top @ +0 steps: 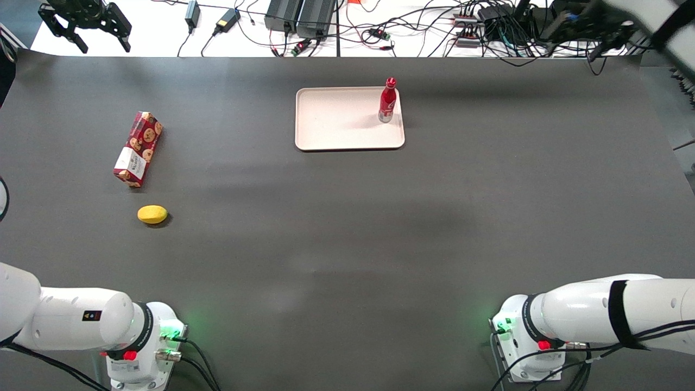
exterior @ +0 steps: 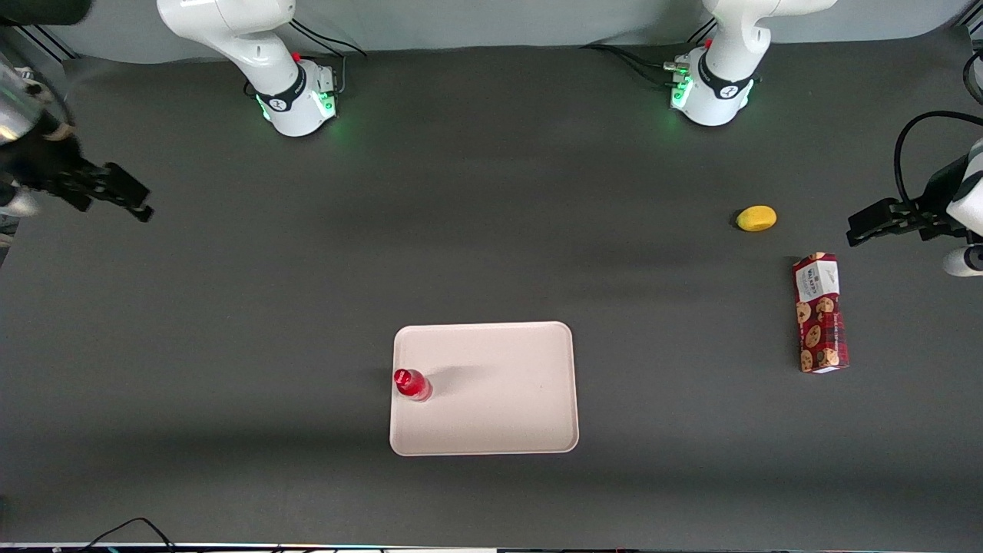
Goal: Place coke bottle on tray
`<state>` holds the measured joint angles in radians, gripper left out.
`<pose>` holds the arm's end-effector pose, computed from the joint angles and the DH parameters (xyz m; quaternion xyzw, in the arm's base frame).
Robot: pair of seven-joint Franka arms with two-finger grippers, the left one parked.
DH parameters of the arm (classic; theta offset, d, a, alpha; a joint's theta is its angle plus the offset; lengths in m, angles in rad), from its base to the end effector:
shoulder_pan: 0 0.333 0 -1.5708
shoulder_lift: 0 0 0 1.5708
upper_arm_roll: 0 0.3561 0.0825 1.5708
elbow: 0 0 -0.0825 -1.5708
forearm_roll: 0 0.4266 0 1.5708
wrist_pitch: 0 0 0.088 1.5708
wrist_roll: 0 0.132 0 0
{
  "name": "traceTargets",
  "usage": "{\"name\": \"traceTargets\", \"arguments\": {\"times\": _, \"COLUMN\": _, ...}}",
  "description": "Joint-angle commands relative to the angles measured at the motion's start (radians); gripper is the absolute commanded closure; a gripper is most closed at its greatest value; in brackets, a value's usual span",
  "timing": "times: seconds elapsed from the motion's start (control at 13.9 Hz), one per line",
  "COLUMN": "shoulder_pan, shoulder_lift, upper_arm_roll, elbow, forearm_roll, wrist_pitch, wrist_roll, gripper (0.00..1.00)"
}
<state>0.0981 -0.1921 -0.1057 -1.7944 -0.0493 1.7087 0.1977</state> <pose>0.5438 -0.0152 0.6448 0.9935 -0.0998 0.0538 0.0094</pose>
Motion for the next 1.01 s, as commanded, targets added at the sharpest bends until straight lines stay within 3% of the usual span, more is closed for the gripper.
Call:
{"name": "traceTargets", "arguments": {"times": 0.0, "shoulder_pan": -0.046, "shoulder_lift": 0.013, "upper_arm_roll": -0.002, "elbow": 0.020, "forearm_roll": 0.032, "wrist_pitch": -0.020, "wrist_roll": -0.070, "gripper": 0.00}}
{"name": "traceTargets", "arguments": {"times": 0.36, "shoulder_pan": -0.066, "shoulder_lift": 0.006, "upper_arm_roll": -0.005, "elbow": -0.046, "forearm_roll": 0.048, "wrist_pitch": -0.003, "wrist_roll": -0.070, "gripper": 0.00}}
{"name": "traceTargets", "arguments": {"times": 0.93, "shoulder_pan": -0.069, "shoulder_lift": 0.063, "upper_arm_roll": -0.023, "elbow": 0.009, "forearm_roll": 0.045, "wrist_pitch": 0.025, "wrist_roll": -0.080, "gripper": 0.00}}
